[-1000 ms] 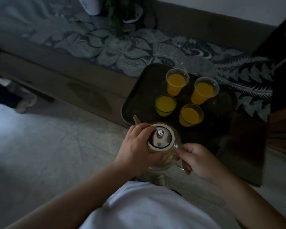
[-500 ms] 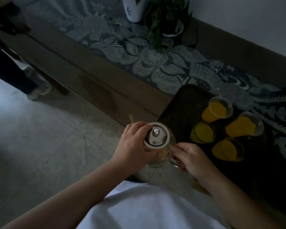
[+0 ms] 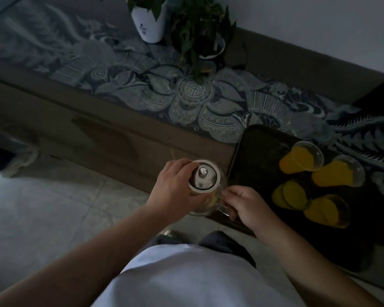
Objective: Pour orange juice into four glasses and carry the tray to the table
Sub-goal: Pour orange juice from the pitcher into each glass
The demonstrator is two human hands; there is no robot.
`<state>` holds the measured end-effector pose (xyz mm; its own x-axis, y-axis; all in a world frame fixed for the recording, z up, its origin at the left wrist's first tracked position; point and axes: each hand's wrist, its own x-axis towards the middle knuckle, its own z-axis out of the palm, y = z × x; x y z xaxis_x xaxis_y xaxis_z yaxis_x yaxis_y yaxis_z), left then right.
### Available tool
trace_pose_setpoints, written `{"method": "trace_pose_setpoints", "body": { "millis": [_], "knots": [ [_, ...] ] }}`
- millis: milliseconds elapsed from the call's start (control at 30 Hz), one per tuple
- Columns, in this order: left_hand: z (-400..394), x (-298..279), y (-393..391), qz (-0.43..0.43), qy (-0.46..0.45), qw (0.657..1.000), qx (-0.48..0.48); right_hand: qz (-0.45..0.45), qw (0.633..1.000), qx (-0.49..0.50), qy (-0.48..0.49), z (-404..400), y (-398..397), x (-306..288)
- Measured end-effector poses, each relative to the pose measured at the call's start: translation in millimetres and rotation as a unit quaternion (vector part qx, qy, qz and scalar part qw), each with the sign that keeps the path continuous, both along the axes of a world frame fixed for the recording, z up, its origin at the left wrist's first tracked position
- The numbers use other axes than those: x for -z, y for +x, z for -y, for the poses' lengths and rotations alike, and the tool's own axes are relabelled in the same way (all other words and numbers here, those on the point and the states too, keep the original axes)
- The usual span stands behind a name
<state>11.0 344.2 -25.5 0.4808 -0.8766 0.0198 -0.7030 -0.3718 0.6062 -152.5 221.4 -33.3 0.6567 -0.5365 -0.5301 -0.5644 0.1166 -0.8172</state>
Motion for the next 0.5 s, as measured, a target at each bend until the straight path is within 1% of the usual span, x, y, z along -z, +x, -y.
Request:
{"method": "trace_pose_setpoints", "body": {
  "millis": [167, 367, 500],
  "knots": [
    [26.0, 7.6, 22.6, 0.006, 0.012, 1.000, 0.018, 0.007, 0.999, 0.038, 0.014, 14.0, 18.7, 13.5],
    [59.1, 10.2, 47.7, 0.001, 0.032, 0.999, 0.040, 0.002, 0.999, 0.035, 0.023, 40.0, 41.0, 20.7],
    [77.3, 12.1, 65.8, 0.009, 0.042, 0.998, 0.049, 0.007, 0.998, 0.056, 0.031, 49.6, 58.8, 22.8]
  ]
}}
